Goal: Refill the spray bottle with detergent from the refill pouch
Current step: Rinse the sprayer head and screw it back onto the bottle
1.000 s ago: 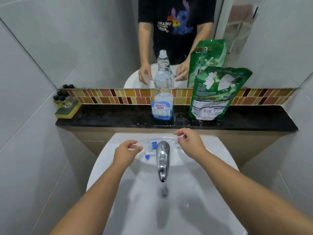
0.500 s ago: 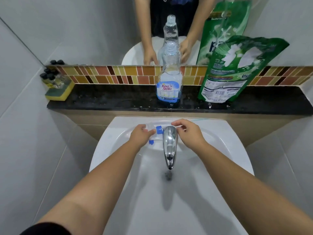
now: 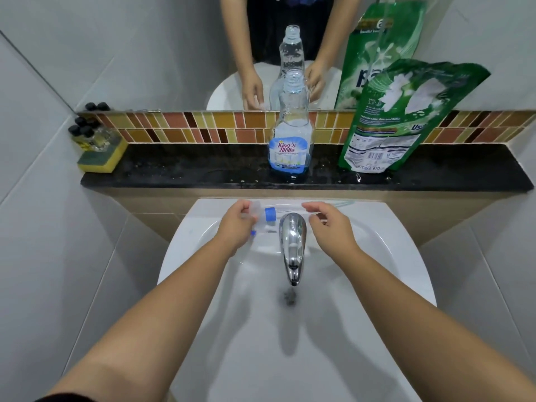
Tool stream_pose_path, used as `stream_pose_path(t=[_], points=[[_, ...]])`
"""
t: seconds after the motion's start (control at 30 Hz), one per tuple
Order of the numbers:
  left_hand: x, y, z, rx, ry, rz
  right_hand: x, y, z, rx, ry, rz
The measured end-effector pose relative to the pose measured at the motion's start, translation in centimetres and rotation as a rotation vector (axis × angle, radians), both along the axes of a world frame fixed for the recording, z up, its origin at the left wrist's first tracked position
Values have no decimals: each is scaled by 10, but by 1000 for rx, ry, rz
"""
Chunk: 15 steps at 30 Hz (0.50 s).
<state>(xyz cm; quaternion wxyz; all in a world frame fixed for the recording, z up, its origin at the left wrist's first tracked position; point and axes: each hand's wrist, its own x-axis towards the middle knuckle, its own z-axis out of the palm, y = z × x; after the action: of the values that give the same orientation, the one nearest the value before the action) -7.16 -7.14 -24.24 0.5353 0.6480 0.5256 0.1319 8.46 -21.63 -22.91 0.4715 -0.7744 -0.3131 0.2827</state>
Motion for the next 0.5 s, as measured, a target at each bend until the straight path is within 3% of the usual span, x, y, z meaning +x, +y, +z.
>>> stream_pose_path(t=[0.13, 0.33, 0.5], points=[[-9, -4, 44, 362, 37, -191, 14, 3, 23, 17, -184, 10], [-4, -8, 126, 817, 34, -434, 11, 18, 75, 13, -469, 322], [6, -16, 189, 1102, -19, -572, 4, 27, 129, 134, -525, 247]])
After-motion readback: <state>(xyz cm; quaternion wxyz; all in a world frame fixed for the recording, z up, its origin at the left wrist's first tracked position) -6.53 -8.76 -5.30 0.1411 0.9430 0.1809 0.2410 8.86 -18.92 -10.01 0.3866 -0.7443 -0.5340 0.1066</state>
